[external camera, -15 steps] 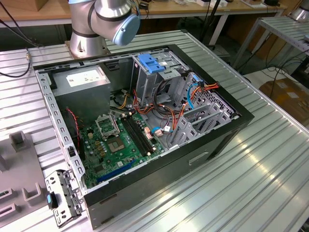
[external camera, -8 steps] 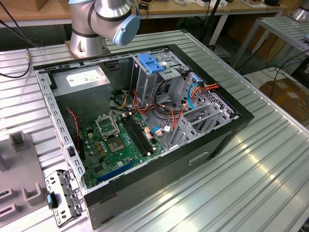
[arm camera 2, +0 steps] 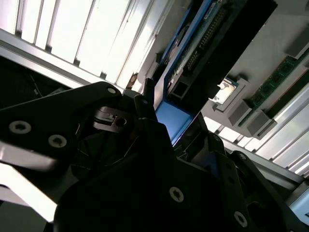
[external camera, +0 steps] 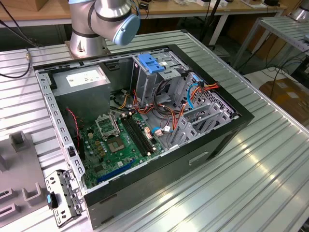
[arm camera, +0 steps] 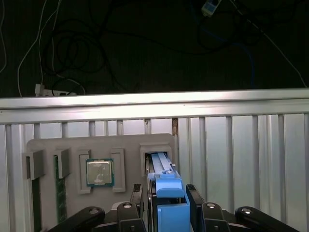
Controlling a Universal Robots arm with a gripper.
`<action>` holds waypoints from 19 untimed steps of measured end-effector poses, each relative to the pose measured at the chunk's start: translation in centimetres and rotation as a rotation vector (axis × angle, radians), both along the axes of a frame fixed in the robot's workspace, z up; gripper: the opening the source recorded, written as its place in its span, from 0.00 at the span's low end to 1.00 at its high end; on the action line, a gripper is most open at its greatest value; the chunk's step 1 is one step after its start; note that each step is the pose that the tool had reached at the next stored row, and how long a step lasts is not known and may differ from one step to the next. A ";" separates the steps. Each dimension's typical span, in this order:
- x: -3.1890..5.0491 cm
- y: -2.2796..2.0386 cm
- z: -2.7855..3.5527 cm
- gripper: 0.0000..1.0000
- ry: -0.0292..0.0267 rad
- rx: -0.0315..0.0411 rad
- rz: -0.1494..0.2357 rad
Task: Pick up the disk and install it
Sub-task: 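Pick up the disk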
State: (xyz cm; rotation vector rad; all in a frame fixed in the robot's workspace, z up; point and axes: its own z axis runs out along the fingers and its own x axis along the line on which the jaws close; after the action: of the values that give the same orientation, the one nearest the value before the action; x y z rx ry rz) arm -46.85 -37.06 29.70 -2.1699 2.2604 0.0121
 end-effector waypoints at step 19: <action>0.00 0.00 -0.28 0.48 0.0001 0.0000 0.000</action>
State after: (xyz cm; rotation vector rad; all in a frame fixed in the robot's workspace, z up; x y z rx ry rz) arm -46.85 -37.06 29.42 -2.1700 2.2605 0.0122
